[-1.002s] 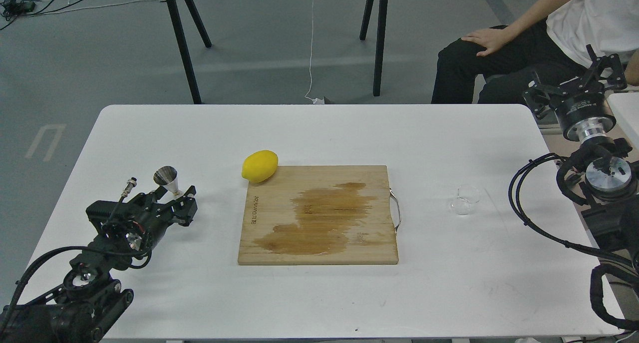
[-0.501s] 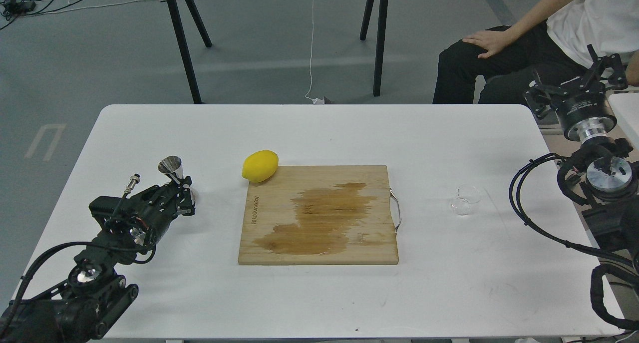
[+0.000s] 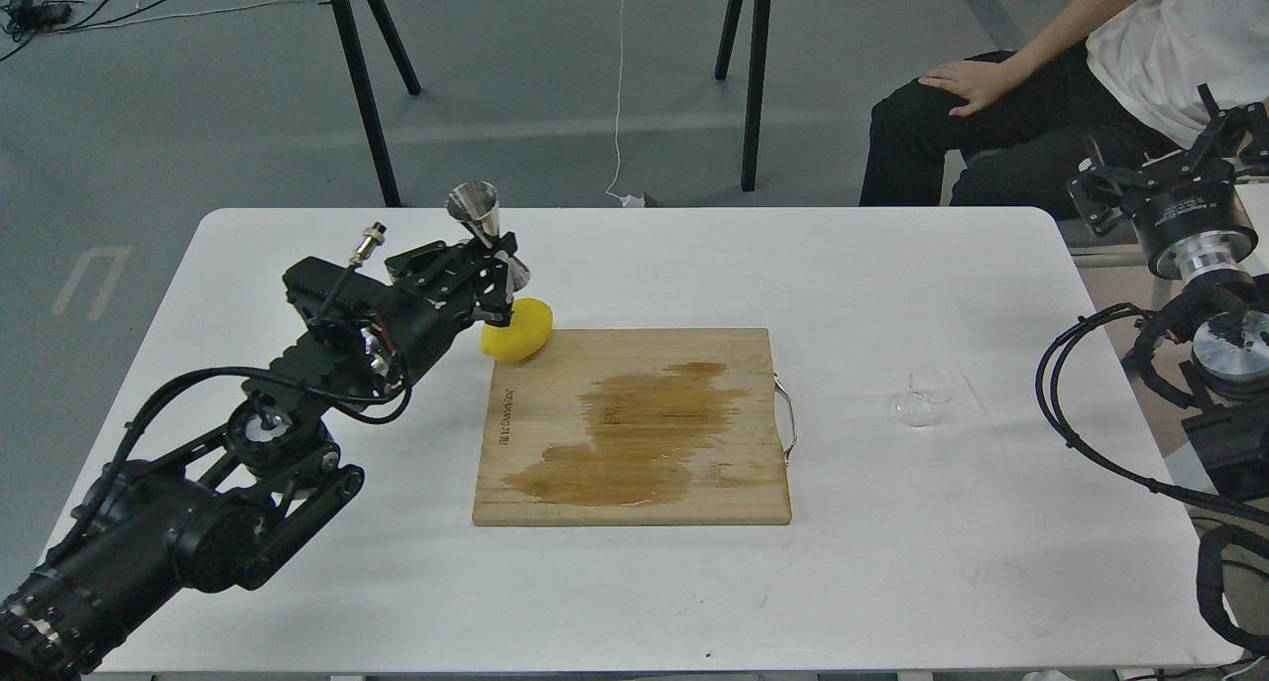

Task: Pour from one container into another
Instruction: 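Lift the jigger and carry it over the wooden cutting board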

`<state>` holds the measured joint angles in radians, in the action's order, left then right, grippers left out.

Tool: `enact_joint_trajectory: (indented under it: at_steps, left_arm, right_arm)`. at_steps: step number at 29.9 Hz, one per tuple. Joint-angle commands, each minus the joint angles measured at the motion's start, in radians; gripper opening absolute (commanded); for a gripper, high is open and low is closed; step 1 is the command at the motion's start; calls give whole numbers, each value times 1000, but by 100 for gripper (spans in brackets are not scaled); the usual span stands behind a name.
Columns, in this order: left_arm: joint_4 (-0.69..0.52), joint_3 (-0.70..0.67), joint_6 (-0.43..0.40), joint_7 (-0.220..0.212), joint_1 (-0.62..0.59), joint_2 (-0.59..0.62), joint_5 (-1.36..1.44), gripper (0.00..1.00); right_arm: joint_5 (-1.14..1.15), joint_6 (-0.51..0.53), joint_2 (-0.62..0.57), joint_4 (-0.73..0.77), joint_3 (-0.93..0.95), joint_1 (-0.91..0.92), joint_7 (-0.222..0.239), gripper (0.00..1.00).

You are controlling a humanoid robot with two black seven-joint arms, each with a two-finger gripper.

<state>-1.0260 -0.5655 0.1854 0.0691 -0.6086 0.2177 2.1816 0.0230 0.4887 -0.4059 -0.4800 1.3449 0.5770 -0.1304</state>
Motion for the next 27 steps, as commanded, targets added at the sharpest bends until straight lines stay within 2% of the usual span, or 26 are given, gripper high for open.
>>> enact_joint_trajectory:
  at_steps: [1, 5, 8, 11, 15, 17, 19, 25, 27]
  left_arm:
    - [20, 105, -6, -5, -48, -86, 0, 4]
    - [95, 228, -6, -8, -51, -161, 0, 4]
    - [182, 265, -6, -17, -45, -208, 0, 4]
    - [239, 309, -6, -41, -39, -218, 0, 4]
    - [274, 345, -6, -51, -40, -218, 0, 5]
    - [288, 345, -7, -52, -45, -218, 0, 7]
    - [296, 345, -6, -51, -46, -218, 0, 15]
    - [287, 343, -4, -49, -40, -218, 0, 21]
    - [285, 342, -4, -49, -40, -218, 0, 30]
  right_arm:
    - [0, 0, -10, 3, 10, -6, 0, 100]
    - [0, 0, -14, 4, 10, -13, 0, 100]
    - [0, 0, -14, 3, 10, -13, 0, 100]
    - [0, 0, -14, 3, 11, -13, 0, 100]
    - [0, 0, -14, 3, 11, -13, -6, 100]
    - [0, 0, -14, 3, 11, -13, -8, 100]
    - [0, 0, -14, 3, 11, -13, -8, 100]
    - [0, 0, -14, 3, 10, -13, -8, 100]
    - [0, 0, -14, 3, 10, -14, -8, 100]
